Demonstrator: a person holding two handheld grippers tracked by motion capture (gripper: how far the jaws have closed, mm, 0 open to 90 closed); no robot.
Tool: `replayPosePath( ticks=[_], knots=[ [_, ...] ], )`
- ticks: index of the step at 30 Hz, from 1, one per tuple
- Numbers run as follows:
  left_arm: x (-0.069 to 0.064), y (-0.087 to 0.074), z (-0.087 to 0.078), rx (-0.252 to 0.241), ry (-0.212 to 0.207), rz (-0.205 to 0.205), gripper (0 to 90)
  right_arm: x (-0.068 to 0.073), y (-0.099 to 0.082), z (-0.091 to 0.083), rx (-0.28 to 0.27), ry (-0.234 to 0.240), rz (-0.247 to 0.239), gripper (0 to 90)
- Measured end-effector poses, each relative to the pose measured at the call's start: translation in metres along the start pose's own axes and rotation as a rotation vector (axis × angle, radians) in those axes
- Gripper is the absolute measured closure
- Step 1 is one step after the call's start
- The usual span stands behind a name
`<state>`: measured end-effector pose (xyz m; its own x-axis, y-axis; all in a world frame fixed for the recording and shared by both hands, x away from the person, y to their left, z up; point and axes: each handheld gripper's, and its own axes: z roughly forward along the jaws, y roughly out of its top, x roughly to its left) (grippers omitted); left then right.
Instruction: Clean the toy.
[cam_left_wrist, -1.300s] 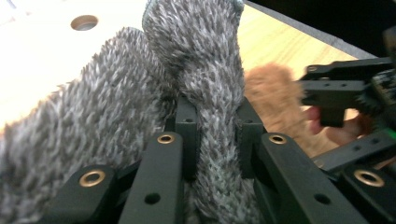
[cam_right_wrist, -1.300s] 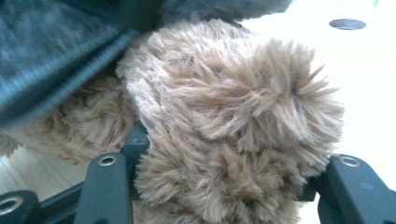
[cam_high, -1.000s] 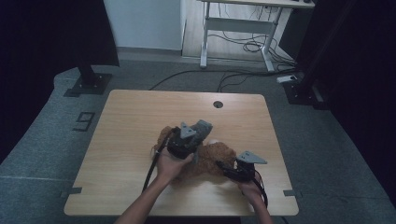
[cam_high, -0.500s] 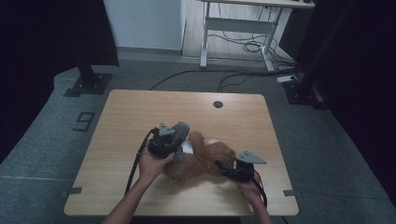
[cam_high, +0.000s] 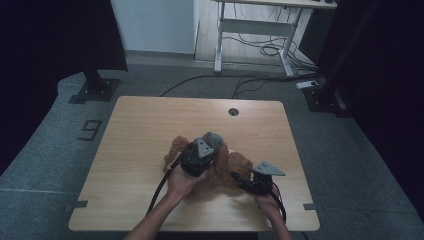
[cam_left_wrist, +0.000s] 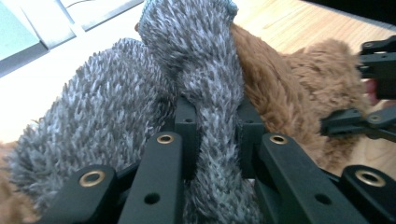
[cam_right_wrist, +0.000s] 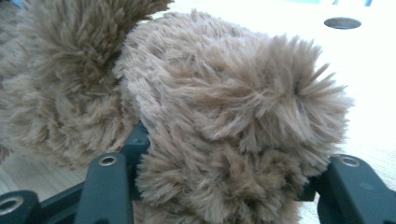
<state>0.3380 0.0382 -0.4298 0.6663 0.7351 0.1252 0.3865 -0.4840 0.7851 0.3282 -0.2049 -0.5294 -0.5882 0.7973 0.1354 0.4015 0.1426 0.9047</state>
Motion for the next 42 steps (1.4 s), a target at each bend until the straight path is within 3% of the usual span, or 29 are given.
replayPosePath(
  ticks=[4, 6, 8, 9, 11, 12, 14, 18, 28, 42],
  knots=[
    [-0.001, -0.006, -0.003, -0.006, -0.040, -0.018, 76.7, 0.000, 0.000, 0.000, 0.002, 0.002, 0.000, 41.4],
    [-0.004, -0.011, -0.007, -0.013, -0.052, -0.001, 77.0, 0.000, 0.000, -0.001, 0.005, 0.005, -0.003, 41.3],
    [-0.009, -0.013, -0.008, -0.010, -0.038, 0.046, 77.2, 0.000, -0.001, 0.000, 0.006, 0.005, -0.004, 41.3],
    [-0.015, -0.015, -0.007, 0.006, -0.019, 0.100, 77.2, 0.000, -0.001, 0.000, 0.007, 0.005, -0.007, 41.3],
    [-0.020, -0.017, -0.005, 0.026, -0.004, 0.144, 77.2, 0.000, 0.000, 0.000, 0.009, 0.004, -0.011, 41.3],
    [-0.020, -0.017, -0.005, 0.029, -0.002, 0.147, 77.3, 0.000, -0.001, 0.000, 0.009, 0.002, -0.011, 41.3],
    [-0.015, -0.016, -0.005, 0.033, -0.017, 0.119, 77.4, 0.001, -0.001, 0.000, 0.010, 0.001, -0.011, 41.3],
    [0.006, -0.021, -0.008, 0.029, -0.006, 0.037, 77.8, 0.001, 0.000, 0.001, 0.006, 0.007, -0.008, 41.3],
    [0.063, -0.051, -0.024, 0.035, 0.079, -0.122, 77.9, 0.002, 0.001, 0.002, 0.001, 0.004, 0.002, 41.3],
    [0.101, -0.079, -0.036, 0.041, 0.124, -0.238, 77.5, 0.002, 0.001, 0.002, -0.002, 0.002, 0.008, 41.4]
  ],
)
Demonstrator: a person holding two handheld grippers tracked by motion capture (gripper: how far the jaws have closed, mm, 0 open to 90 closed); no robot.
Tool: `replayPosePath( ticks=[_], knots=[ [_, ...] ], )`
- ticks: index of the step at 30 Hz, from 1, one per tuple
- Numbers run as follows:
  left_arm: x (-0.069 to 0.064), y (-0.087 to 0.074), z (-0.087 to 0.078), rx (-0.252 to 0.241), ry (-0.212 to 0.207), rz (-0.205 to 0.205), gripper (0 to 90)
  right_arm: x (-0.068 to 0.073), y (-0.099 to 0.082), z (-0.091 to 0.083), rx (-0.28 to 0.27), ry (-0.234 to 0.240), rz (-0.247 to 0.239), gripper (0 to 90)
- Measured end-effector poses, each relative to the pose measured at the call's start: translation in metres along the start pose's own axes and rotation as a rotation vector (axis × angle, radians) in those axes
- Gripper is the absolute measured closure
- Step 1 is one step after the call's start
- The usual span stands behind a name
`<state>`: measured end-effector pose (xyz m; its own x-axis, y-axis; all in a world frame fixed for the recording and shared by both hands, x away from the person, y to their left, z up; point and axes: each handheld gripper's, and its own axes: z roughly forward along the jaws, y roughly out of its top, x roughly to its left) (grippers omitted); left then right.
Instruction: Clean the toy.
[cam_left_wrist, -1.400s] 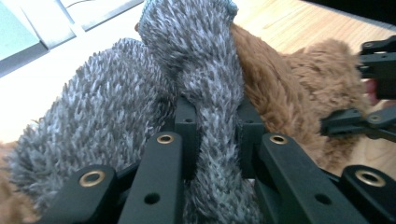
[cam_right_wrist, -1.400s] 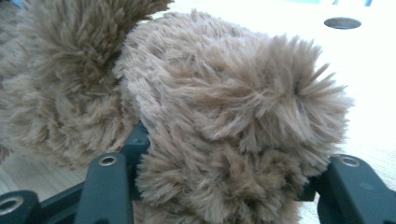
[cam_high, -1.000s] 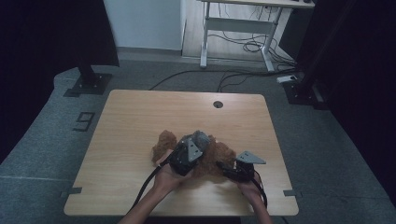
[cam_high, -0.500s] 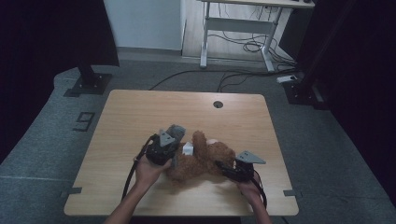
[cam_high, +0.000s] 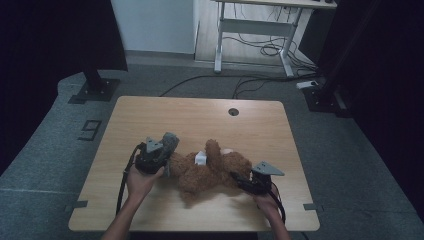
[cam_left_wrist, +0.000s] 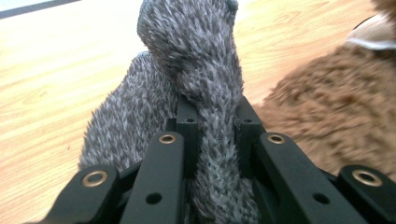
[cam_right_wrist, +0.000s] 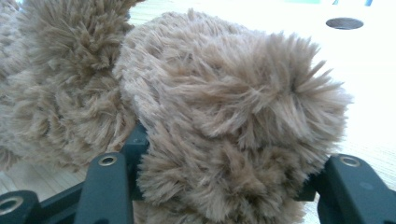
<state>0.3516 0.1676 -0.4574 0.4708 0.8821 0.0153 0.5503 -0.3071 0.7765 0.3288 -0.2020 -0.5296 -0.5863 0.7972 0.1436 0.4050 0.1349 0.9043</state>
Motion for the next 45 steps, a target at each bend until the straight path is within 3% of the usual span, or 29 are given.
replayPosePath(
  ticks=[4, 6, 11, 14, 18, 22, 28, 33, 39, 45],
  knots=[
    [0.013, -0.008, 0.001, 0.028, 0.026, -0.028, 77.4, 0.000, 0.000, 0.000, 0.001, 0.000, -0.001, 41.4],
    [0.019, -0.014, 0.003, 0.054, 0.013, -0.056, 77.3, -0.001, 0.000, 0.000, 0.001, -0.001, 0.001, 41.5],
    [0.016, -0.028, -0.001, 0.041, -0.048, -0.071, 77.2, -0.001, -0.001, 0.000, -0.002, -0.003, 0.007, 41.9],
    [0.013, -0.028, -0.004, 0.010, -0.115, -0.104, 76.7, 0.000, 0.000, 0.000, -0.002, -0.007, 0.013, 42.3],
    [0.000, -0.025, -0.002, -0.011, -0.160, -0.101, 76.8, 0.001, -0.001, -0.001, -0.003, -0.006, 0.017, 42.9],
    [-0.007, -0.024, 0.001, -0.042, -0.228, -0.150, 76.9, 0.000, -0.001, -0.002, -0.007, -0.003, 0.022, 43.1],
    [-0.012, -0.027, 0.012, -0.012, -0.292, -0.194, 76.9, 0.002, 0.000, -0.001, -0.008, -0.010, 0.018, 44.1],
    [-0.007, -0.035, 0.024, -0.024, -0.381, -0.310, 77.2, 0.007, 0.002, 0.000, -0.016, -0.027, -0.003, 45.4],
    [0.002, -0.029, 0.022, -0.067, -0.429, -0.378, 77.2, 0.010, 0.007, -0.001, -0.034, -0.024, -0.013, 47.9],
    [0.010, -0.009, 0.022, -0.109, -0.451, -0.384, 77.0, 0.025, 0.024, 0.005, -0.087, -0.065, -0.102, 49.6]
  ],
)
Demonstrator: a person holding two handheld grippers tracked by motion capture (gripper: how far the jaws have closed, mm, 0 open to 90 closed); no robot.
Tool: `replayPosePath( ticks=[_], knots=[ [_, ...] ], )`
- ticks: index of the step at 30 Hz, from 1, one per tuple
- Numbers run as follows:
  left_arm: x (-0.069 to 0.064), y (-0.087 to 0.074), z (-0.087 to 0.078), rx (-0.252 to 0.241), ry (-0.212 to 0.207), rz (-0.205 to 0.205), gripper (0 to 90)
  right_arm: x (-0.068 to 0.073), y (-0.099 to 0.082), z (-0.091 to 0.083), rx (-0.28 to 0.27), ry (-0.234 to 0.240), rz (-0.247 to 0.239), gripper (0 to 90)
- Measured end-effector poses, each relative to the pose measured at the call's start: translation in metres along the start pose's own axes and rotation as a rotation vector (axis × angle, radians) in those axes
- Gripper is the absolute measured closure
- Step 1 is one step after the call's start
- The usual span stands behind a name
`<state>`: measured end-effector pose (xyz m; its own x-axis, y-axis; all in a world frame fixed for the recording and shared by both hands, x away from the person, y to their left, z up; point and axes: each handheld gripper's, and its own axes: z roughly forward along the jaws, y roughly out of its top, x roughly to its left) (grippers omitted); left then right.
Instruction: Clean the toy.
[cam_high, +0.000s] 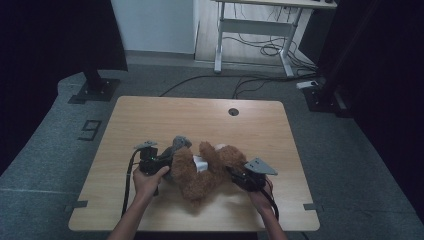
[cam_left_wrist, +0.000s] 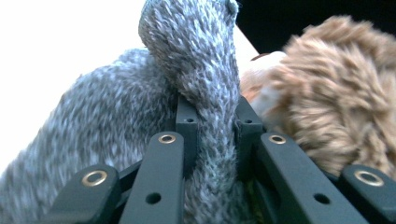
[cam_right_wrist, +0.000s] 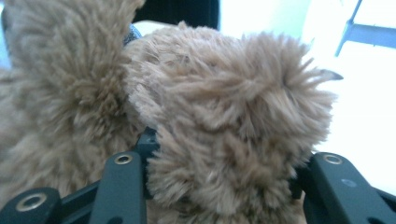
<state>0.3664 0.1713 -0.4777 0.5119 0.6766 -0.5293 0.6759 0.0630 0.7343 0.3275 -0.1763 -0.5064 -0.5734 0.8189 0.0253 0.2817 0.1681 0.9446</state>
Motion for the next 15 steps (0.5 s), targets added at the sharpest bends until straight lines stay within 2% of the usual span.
replayPosePath(
  ticks=[3, 7, 10, 12, 14, 15],
  knots=[
    [-0.002, 0.013, 0.002, -0.024, 0.001, 0.009, 77.0, 0.003, 0.011, 0.013, -0.044, -0.029, 0.005, 51.3],
    [0.000, 0.028, -0.003, -0.047, 0.020, 0.014, 77.0, 0.001, 0.020, 0.031, -0.051, -0.046, 0.025, 52.0],
    [0.004, 0.026, -0.009, -0.029, 0.041, 0.018, 76.9, -0.002, 0.021, 0.034, -0.037, -0.049, 0.037, 52.0],
    [0.009, 0.019, -0.017, -0.021, 0.050, 0.003, 76.6, -0.003, 0.019, 0.031, -0.031, -0.050, 0.035, 52.0],
    [0.016, 0.011, -0.027, -0.017, 0.052, -0.021, 76.4, -0.006, 0.015, 0.026, -0.023, -0.057, 0.051, 52.0],
    [0.016, 0.011, -0.027, -0.017, 0.052, -0.021, 76.4, -0.008, 0.012, 0.023, -0.020, -0.062, 0.063, 52.1]
  ],
)
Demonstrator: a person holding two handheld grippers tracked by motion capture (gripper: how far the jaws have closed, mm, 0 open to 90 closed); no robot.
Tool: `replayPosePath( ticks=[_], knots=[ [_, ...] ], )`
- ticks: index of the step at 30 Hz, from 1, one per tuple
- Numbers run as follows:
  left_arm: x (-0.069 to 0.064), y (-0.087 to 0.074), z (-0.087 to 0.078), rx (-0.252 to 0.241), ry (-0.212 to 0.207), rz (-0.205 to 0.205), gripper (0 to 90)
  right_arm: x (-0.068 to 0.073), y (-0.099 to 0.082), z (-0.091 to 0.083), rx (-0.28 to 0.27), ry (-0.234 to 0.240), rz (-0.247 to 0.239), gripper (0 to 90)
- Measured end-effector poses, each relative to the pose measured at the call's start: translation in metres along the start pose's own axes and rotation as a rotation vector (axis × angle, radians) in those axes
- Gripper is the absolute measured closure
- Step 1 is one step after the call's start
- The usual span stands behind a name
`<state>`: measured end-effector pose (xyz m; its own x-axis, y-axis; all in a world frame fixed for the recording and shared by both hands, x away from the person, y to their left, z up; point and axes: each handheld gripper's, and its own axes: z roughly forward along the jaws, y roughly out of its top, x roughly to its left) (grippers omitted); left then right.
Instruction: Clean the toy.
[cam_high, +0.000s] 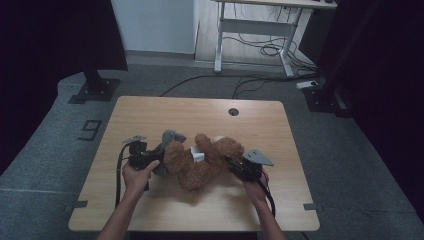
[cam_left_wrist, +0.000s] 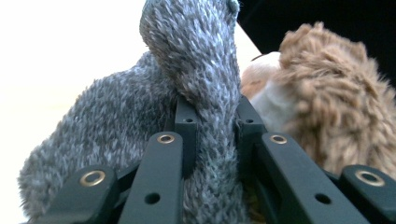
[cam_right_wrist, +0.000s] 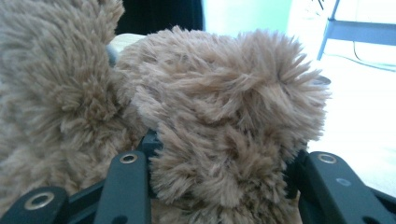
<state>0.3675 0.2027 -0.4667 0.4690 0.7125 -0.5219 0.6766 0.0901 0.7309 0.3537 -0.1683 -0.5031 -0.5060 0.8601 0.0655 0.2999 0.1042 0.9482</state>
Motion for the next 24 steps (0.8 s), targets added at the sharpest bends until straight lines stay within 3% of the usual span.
replayPosePath(
  ticks=[3, 6, 14, 16, 19, 24],
  knots=[
    [0.007, -0.015, -0.016, 0.019, -0.006, -0.016, 76.2, -0.005, -0.006, -0.004, 0.006, -0.010, 0.026, 52.1],
    [0.009, -0.025, -0.020, 0.051, -0.031, -0.019, 75.9, -0.007, -0.012, -0.004, 0.010, -0.022, 0.044, 52.1],
    [0.008, -0.032, -0.003, 0.121, -0.025, -0.009, 75.3, -0.008, -0.017, -0.006, 0.023, -0.023, 0.045, 47.6],
    [0.011, -0.029, -0.005, 0.106, -0.021, -0.015, 75.0, -0.011, -0.021, -0.011, 0.018, 0.000, 0.037, 45.7],
    [0.011, -0.017, -0.019, 0.041, 0.000, -0.017, 74.6, -0.013, -0.025, -0.016, 0.025, 0.021, 0.023, 45.0],
    [-0.003, 0.011, -0.039, -0.003, 0.036, 0.047, 74.6, -0.012, -0.029, -0.018, 0.040, 0.019, 0.003, 45.0]
  ],
)
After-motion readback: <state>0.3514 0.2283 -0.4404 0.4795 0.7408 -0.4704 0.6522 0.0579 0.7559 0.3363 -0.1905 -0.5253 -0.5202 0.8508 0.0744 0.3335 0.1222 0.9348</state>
